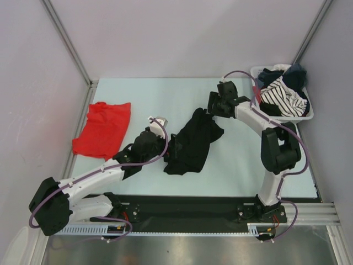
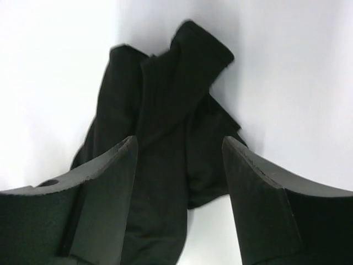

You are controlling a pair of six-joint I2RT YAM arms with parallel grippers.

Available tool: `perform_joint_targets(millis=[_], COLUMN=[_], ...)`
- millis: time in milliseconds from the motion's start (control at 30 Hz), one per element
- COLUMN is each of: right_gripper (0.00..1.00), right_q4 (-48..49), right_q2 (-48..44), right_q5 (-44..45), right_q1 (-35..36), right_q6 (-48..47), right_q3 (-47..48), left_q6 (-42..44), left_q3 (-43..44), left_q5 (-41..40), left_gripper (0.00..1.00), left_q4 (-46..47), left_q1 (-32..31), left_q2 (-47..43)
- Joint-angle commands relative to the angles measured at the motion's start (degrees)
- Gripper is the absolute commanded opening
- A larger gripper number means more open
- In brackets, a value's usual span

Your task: Fold and stack the tank tops

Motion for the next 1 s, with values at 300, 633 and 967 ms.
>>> perform_joint_targets(millis=[300, 633, 967], right_gripper=[0.64, 0.0, 0.0], right_q4=[0.99, -1.56, 3.1], right_q2=[14.56, 7.46, -7.41], right_q5=[2.4, 12.93, 12.86], right_q1=[1.48, 2.18, 1.31], right_q6=[0.09, -1.14, -0.7], right_q3=[15.32, 12.37, -3.73], left_q6=[4.75, 6.51, 10.46], left_q3=[1.54, 4.17, 13.65], left_q5=[3.81, 3.81, 2.4], left_gripper=[1.0, 1.0, 0.76], left_q4=[1.58, -1.93, -9.12], left_q1=[-0.03, -2.22, -5.3], left_q2=[2.5, 6.01, 20.13])
